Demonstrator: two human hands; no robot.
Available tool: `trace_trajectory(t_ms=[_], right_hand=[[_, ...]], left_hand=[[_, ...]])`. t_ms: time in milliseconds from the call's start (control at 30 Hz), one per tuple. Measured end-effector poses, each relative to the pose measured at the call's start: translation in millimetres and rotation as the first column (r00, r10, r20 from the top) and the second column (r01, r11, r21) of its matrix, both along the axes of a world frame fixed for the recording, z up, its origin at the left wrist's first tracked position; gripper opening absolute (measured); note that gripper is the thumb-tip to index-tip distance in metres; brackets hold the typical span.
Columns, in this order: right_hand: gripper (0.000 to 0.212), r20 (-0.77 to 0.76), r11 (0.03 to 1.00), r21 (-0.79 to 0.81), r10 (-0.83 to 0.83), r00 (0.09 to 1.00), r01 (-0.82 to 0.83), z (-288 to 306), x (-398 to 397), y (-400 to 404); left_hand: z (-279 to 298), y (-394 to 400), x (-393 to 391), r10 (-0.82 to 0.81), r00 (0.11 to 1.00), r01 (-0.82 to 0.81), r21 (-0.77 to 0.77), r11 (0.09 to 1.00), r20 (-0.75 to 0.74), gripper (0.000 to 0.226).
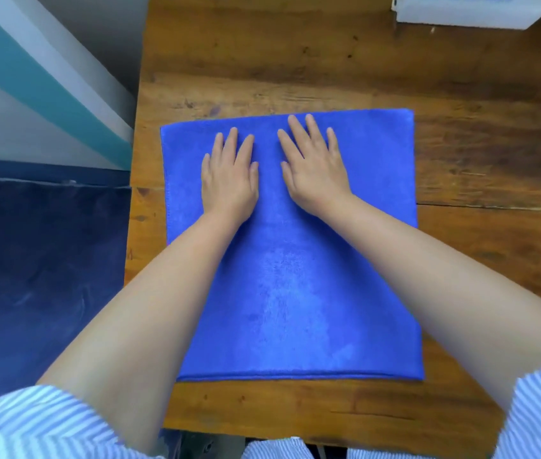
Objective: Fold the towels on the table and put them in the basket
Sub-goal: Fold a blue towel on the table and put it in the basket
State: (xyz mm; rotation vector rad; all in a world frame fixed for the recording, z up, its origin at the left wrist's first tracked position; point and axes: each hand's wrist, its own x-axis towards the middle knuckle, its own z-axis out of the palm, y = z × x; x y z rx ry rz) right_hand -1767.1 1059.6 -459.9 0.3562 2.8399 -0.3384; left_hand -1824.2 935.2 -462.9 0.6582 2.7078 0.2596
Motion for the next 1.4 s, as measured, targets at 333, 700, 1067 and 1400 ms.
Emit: trace_trajectory(t_ms=[333, 700, 1067, 1400], right_hand=[[0.069, 0.039, 0.996, 0.070, -0.054, 0.998, 0.051, -8, 2, 81], [0.072, 0.057, 0.977, 0.080, -0.205, 0.977, 0.200, 8, 10, 121], [0.012, 0.065, 0.945, 0.306, -0.138, 0.988, 0.111, 48, 4, 90], [0.014, -0.305, 0.961, 0.126, -0.196, 0.932, 0.244, 58, 106, 54]], left_hand=[[-17, -17, -51, 0.044, 0.998, -0.049, -0.101, 0.994, -0.051, 0.052], [-11, -34, -74, 0.132, 0.986, -0.141, -0.091, 0.986, -0.103, 0.052], [21, -25, -74, -0.037, 0.983, 0.007, -0.160, 0.987, -0.182, 0.029], [32, -116, 7, -0.204, 0.884, 0.220, -0.009, 0.975, -0.421, 0.019]])
